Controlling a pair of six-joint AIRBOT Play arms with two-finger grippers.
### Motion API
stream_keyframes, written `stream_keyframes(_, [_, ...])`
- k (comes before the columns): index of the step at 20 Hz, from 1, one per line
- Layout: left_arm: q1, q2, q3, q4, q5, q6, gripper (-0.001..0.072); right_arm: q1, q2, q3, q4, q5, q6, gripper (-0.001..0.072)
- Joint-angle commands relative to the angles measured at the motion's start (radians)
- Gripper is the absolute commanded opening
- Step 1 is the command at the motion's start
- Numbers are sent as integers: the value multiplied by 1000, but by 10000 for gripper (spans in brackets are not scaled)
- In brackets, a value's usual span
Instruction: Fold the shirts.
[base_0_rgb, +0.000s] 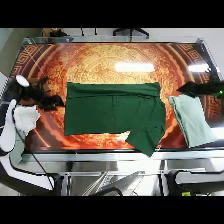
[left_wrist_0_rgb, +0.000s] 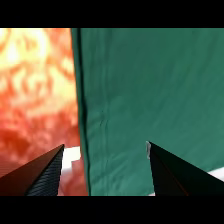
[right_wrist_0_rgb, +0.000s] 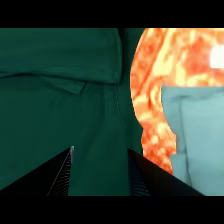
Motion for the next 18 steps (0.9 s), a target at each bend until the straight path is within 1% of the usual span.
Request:
stream_keyframes(1, [44,134,-338,-2,128,18,565,-85,173,-219,-4,-12,56,403])
stream_keyframes(3, [51,171,-430,-11,167,50,565,-107,228,-301,-4,-12,74,404])
stream_keyframes(4, [51,177,-453,-41,182,75,565,-111,248,-334,-4,-5,74,404])
stream_keyframes(7, [51,176,-494,-191,235,157,565,-111,288,-407,-4,14,94,404])
stream_keyframes(9, [50,176,-501,-274,218,210,564,-111,307,-455,-4,52,109,404])
stream_keyframes(11, [50,176,-499,-299,171,235,562,-115,327,-503,-12,65,129,408])
stream_keyframes(12, [50,176,-499,-304,141,251,413,-115,332,-525,-32,64,151,467])
stream_keyframes(13, [49,176,-500,-310,118,273,308,-114,333,-549,-63,63,183,544])
stream_keyframes(14, [48,176,-499,-310,103,280,242,-114,333,-575,-80,63,198,543])
stream_keyframes(15, [48,176,-499,-309,96,282,56,-114,333,-602,-87,61,205,543])
stream_keyframes(16, [48,176,-499,-310,98,288,9,-114,334,-636,-87,57,205,543])
stream_keyframes(18, [49,176,-499,-309,111,288,9,-113,334,-708,-85,41,205,543])
